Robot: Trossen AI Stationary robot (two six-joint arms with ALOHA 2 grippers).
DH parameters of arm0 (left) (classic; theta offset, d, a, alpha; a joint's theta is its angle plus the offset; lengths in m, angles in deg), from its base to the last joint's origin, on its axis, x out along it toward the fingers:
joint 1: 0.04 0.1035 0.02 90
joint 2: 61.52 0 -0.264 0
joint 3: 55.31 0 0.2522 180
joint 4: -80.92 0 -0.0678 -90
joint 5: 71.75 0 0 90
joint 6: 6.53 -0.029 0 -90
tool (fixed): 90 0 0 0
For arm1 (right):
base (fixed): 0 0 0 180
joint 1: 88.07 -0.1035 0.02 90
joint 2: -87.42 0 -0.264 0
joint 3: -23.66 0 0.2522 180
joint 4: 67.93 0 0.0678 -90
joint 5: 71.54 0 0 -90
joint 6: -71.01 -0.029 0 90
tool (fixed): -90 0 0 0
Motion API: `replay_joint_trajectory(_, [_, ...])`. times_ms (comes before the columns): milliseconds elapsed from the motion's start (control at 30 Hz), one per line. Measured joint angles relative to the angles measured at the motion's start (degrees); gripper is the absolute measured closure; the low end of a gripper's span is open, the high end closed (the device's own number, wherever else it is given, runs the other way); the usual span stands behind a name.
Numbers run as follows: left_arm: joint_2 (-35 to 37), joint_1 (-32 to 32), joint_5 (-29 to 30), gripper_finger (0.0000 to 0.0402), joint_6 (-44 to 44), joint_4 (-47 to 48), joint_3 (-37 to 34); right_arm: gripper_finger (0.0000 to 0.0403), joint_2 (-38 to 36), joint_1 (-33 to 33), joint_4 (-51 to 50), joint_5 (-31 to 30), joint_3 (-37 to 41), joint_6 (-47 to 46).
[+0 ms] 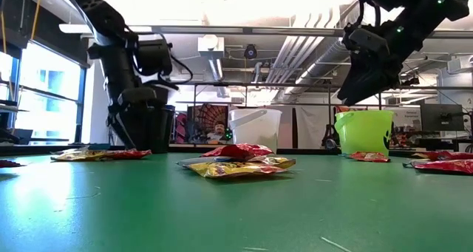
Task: Sort candy by brand, put in halloween buckets
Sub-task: Put the red candy into the green bucket
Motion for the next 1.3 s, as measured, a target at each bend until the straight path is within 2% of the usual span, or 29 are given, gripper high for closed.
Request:
replay_joint_trajectory(167, [-2.2,0.0,-0.2,0.0183,-0.5,-0.4,0.2,0.0201,0.0,0.0,0.0,-0.1,0.0,0.0])
replay_joint_trajectory(333, [-3.0,0.0,-0.5,0.0191,-0.5,-0.3,0.2,0.0201,0.0,0.0,0.0,-0.1,0.0,0.0])
replay_joint_trajectory(567, [-1.4,0.2,-1.2,0.0244,0.1,-0.1,0.0,0.0201,0.0,0.0,0.0,-0.1,0.0,-0.7])
replay_joint_trajectory(1033, [-1.3,0.6,-1.9,0.0388,0.5,0.7,0.1,0.0201,0.0,0.0,0.0,-0.9,0.0,-1.1])
replay_joint_trajectory(1200, [-1.4,0.6,-1.6,0.0393,2.0,1.1,2.3,0.0201,0.0,0.0,1.1,-0.8,0.0,-1.1])
replay_joint_trajectory(1300, [-1.4,0.6,-3.0,0.0393,3.5,0.9,4.5,0.0201,0.0,0.0,5.0,-0.1,0.0,-1.1])
